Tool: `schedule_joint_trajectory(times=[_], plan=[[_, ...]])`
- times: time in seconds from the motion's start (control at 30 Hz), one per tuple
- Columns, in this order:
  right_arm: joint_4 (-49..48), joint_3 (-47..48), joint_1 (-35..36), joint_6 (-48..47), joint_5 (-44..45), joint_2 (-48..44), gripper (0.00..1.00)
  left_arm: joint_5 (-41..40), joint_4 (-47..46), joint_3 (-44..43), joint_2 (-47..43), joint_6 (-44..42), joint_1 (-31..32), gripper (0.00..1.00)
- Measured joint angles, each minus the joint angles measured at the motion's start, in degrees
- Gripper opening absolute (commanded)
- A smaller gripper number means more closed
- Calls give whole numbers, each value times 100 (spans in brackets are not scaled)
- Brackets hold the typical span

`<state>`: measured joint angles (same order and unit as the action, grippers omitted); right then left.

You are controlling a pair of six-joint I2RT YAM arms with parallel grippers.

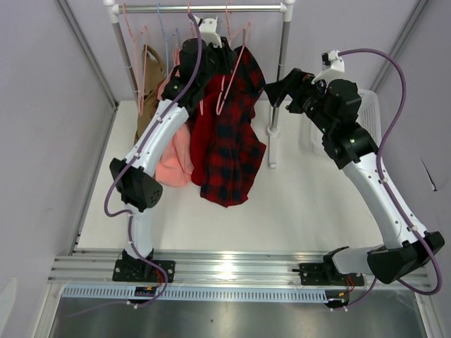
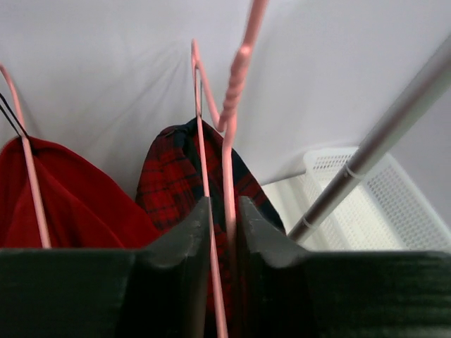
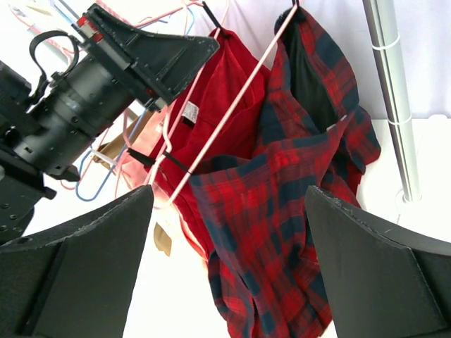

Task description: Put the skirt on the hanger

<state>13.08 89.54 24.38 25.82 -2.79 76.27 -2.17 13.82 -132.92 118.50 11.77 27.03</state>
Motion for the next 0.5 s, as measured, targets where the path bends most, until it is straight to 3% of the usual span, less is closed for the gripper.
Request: schedule_joint_trajectory(times=[0.2,0.23,0.5], plan=[[11,-50,-63,2,-120,-155,97,348,79,516,-627,155,-11,61],[28,-50,-92,4,-149,-184,99,417,72,662,-798,181,-11,88],[533,-72,-435,48,-308,-514,99,817,46,2232,-2614,466,83,89]])
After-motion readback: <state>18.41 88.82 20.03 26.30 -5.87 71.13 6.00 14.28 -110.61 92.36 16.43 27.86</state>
